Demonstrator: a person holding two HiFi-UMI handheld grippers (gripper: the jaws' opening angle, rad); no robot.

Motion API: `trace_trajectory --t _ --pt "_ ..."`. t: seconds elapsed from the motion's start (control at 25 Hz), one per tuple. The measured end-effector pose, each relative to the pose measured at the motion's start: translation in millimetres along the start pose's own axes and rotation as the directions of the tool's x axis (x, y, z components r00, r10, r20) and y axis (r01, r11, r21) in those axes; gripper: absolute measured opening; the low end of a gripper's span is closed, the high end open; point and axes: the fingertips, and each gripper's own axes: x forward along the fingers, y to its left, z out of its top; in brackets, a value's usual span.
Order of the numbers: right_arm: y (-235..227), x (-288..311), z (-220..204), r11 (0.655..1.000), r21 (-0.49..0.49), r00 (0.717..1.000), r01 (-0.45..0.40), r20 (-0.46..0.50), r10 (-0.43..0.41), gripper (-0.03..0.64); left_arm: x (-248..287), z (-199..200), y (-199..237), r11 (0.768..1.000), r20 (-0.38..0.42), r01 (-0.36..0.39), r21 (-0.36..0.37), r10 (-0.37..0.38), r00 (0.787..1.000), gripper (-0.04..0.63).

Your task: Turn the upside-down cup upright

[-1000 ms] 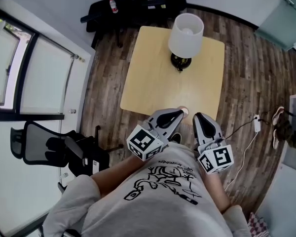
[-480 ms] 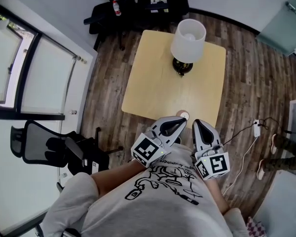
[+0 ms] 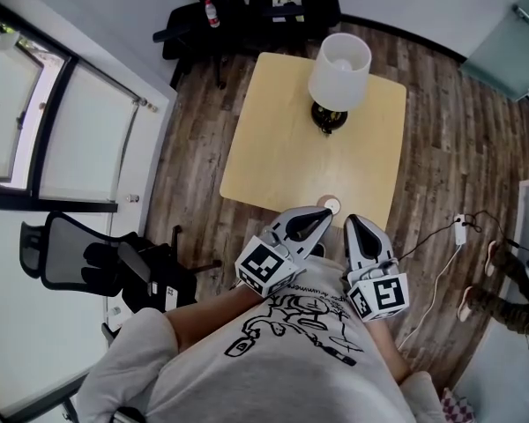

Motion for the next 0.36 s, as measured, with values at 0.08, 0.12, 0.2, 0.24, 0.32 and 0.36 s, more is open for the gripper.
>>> trace_trajectory --t 0.08,0.12,0.2,0.24,0.32,0.36 --pt "0.9 0.2 0.4 1.000 -0.001 1.000 -0.001 0.003 0.001 0.025 -0.4 -0.6 0.2 1.000 -0.004 0.000 0.001 0.000 1.000 0.009" --pt "1.3 0.4 1.1 1.000 -0.003 1.000 -0.002 0.006 0.002 0.025 -0.4 0.0 0.5 1.000 -0.004 0.000 0.003 0.000 1.000 0.008" --pt "1.9 -0.2 2.3 1.000 -0.005 1.000 -0.002 0.009 0.003 0.025 -0.8 1.7 0.7 1.000 0.000 0.000 0.008 0.000 1.000 0.009" --pt "2.1 -1.3 2.6 1.000 -0.006 1.000 -0.001 0.010 0.001 0.025 -1.3 2.1 0.2 1.000 0.001 0.000 0.009 0.000 1.000 0.009" --pt "2.3 -4.2 3.0 1.000 -0.006 1.000 0.003 0.011 -0.003 0.025 -2.5 1.9 -1.6 1.000 0.000 0.001 0.009 -0.001 1.000 0.009" --pt "2.4 -5.7 3.2 1.000 -0.006 1.000 0.006 0.012 -0.005 0.025 -3.1 1.7 -2.6 1.000 -0.001 0.001 0.009 -0.001 1.000 0.009"
